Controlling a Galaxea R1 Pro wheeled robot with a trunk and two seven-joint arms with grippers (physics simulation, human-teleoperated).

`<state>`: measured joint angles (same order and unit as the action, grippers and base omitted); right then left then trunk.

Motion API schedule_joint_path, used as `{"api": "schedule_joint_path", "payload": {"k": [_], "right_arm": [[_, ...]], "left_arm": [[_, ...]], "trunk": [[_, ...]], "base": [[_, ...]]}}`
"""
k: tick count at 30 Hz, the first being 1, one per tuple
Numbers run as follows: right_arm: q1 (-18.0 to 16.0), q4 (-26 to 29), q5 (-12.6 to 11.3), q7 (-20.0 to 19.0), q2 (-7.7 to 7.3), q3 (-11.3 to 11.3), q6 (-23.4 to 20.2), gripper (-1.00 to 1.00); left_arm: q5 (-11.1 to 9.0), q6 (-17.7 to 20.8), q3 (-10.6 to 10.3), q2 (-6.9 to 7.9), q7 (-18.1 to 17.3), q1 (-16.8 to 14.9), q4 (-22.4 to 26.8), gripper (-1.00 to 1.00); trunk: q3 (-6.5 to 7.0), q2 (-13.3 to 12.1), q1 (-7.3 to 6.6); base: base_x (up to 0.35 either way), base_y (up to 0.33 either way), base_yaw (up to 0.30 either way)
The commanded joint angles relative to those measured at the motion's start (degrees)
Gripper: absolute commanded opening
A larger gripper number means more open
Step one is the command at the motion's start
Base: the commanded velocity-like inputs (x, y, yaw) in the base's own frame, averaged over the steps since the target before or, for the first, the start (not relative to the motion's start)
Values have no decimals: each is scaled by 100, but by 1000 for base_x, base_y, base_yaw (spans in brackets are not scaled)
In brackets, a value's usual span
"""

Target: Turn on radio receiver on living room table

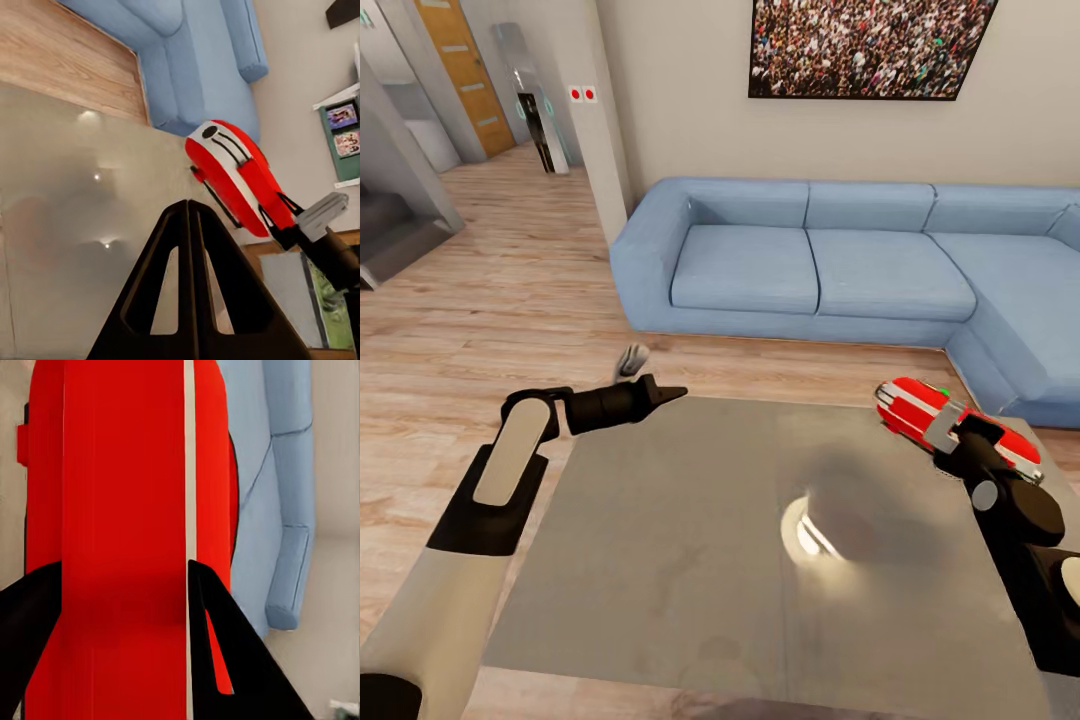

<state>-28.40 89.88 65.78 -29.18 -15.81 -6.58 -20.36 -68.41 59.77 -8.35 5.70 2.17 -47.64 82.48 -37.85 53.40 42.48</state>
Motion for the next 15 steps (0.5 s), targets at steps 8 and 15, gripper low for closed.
{"api": "schedule_joint_path", "payload": {"k": [8,15], "right_arm": [[-909,3,-7,-1267,-20,-212,-854,-100],[-1906,0,3,-2904,-80,-351,-2116,-100]], "left_arm": [[157,-7,-414,-13,1,0,-225,-100],[241,-14,-519,-34,3,0,-447,-100]], "trunk": [[0,0,0],[0,0,0]], "base": [[0,0,0],[0,0,0]]}}
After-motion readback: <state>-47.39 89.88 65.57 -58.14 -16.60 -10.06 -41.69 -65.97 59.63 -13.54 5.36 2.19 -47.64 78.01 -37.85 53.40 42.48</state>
